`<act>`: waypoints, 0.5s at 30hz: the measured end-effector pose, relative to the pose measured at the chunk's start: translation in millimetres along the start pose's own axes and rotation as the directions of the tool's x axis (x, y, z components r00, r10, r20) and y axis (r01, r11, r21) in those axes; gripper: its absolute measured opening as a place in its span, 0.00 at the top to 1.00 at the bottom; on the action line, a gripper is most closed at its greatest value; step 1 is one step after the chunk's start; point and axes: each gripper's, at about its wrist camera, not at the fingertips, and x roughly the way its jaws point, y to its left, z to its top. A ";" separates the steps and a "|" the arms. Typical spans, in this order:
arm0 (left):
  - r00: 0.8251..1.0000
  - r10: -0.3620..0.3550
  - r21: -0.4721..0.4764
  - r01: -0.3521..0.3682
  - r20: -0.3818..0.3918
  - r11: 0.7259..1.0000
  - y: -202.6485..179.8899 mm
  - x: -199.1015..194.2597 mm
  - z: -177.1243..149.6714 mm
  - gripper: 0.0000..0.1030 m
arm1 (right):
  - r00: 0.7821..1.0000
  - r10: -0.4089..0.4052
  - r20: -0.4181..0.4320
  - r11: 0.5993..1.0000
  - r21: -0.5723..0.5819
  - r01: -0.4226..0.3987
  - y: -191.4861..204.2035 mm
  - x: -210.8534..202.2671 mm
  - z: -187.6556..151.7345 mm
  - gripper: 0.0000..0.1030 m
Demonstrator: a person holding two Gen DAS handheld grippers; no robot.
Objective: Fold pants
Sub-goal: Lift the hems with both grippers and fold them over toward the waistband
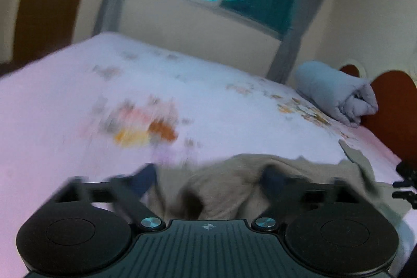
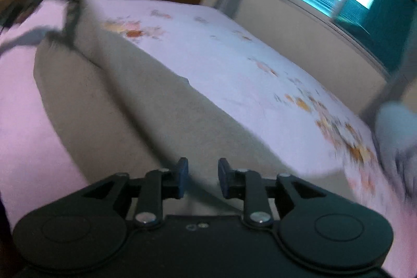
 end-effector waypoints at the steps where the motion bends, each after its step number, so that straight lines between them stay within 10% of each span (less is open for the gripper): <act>1: 1.000 0.010 -0.017 -0.011 -0.015 1.000 -1.3 -9.2 -9.3 0.10 | 1.000 -0.004 0.012 0.998 0.068 0.004 -1.1 -6.6 -5.5 0.83; 6: 0.995 0.090 -0.186 -0.098 -0.052 0.978 -8.2 -40.6 -44.6 0.11 | 0.998 -0.060 0.010 0.965 0.256 0.056 -10.0 -17.2 -16.5 0.82; 15: 0.998 0.057 -0.495 -0.040 0.020 0.868 -16.8 -41.0 -68.5 0.22 | 0.997 -0.078 0.023 0.901 0.429 0.061 -8.4 -23.7 -32.8 0.78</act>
